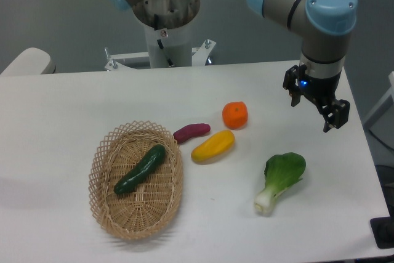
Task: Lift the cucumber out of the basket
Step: 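Move the open gripper over the wicker basket toward the green cucumber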
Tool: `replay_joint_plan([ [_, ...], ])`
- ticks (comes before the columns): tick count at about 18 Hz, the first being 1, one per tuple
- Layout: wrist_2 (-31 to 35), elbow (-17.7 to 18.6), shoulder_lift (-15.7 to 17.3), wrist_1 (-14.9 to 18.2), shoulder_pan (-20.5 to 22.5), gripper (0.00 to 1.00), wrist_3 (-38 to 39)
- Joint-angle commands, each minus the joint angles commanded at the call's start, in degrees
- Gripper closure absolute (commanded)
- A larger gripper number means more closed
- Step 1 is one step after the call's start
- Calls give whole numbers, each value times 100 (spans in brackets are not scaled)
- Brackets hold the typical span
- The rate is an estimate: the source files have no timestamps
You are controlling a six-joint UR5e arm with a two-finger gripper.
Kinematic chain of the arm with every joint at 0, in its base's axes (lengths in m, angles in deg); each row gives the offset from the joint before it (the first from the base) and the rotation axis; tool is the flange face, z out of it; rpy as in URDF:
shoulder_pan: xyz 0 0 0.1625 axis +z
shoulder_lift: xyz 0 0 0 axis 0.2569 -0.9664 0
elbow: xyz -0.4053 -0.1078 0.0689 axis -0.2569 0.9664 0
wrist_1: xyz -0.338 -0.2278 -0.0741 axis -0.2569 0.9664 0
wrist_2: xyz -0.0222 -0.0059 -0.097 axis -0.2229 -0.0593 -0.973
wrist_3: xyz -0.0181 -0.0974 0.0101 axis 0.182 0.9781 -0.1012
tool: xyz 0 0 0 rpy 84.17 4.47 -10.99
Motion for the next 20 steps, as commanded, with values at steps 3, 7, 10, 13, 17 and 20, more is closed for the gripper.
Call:
replay_joint_plan([
  [3, 9, 53, -9, -9, -17, 0, 9],
  [7, 0, 123, 0, 9, -184, 0, 114],
  [10, -9, 167, 44, 70, -404, 0, 1032],
  [13, -17, 228, 105, 70, -790, 0, 2439],
  [17, -17, 334, 193, 70, -1300, 0, 4056],
  [20, -70, 544, 237, 35, -1678, 0, 5077],
])
